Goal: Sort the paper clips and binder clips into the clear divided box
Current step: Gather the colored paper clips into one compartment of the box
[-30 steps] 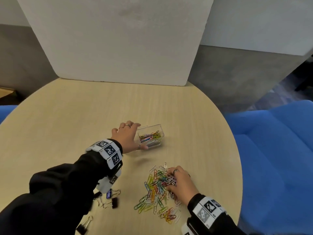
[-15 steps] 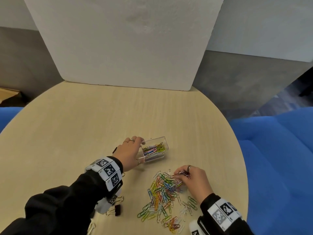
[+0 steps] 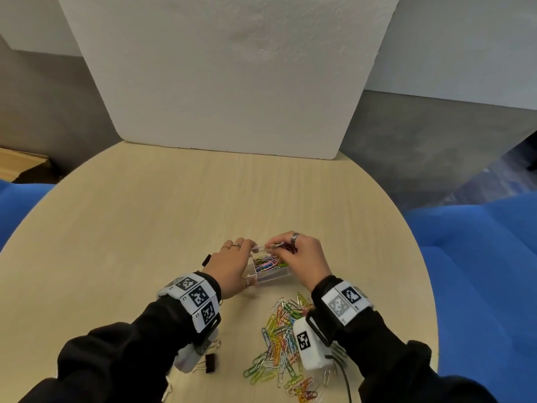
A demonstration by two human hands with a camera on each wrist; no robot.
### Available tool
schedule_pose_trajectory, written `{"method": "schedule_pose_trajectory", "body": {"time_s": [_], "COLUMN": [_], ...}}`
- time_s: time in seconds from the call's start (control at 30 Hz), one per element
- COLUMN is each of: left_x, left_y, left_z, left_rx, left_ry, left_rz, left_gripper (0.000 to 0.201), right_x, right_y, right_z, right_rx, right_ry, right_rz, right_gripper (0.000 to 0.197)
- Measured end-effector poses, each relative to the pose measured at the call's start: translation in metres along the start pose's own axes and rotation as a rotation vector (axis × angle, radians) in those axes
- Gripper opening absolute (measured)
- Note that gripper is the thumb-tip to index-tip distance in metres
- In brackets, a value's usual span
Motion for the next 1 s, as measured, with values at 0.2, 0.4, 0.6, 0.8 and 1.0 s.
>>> {"method": "schedule_pose_trajectory", "body": {"time_s": [0.2,0.4,0.6,0.8,1.0], "left_x": [0.001,0.001,0.001,0.000,0.000], "left_y": [0.001,0.001,0.000,-0.001,-0.001], "left_z": [0.001,0.000,0.000,0.000,-0.001], "left_rx": [0.010,0.005,-0.005,-0.009,-0.013], "left_ry": [0.001,-0.006,-0.007,-0.010,-0.008], "left_rz": [0.006,-0.005,-0.010,-0.005,-0.009], "left_gripper": [0.064,0.064,0.063,0.061,0.061], "right_x": [-0.003,-0.001,-0.007,-0.012,-0.013], "right_y": [0.009,0.013,0.017,0.035,0.029], "right_z": [-0.009,-0.003,0.002,-0.004,0.003], "right_rx": [-0.055,-0.302,-0.390,-0.399,-0.911], "right_ry": [-0.070,-0.117,-0.236,-0.284,-0.417], "right_rz": [0.022,0.194,0.297,0.372,0.323], "right_gripper": [0.026,0.030,0.035,0.035,0.042]}}
Point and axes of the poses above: each hand's wrist, its own x-axis towards the middle knuckle, its own y-axis out of the palm, z = x × y, the point moved 10 cm from there along x, towards the middle knuckle, and after that the axes turned 11 degrees about -y, right-handed, at the moved point
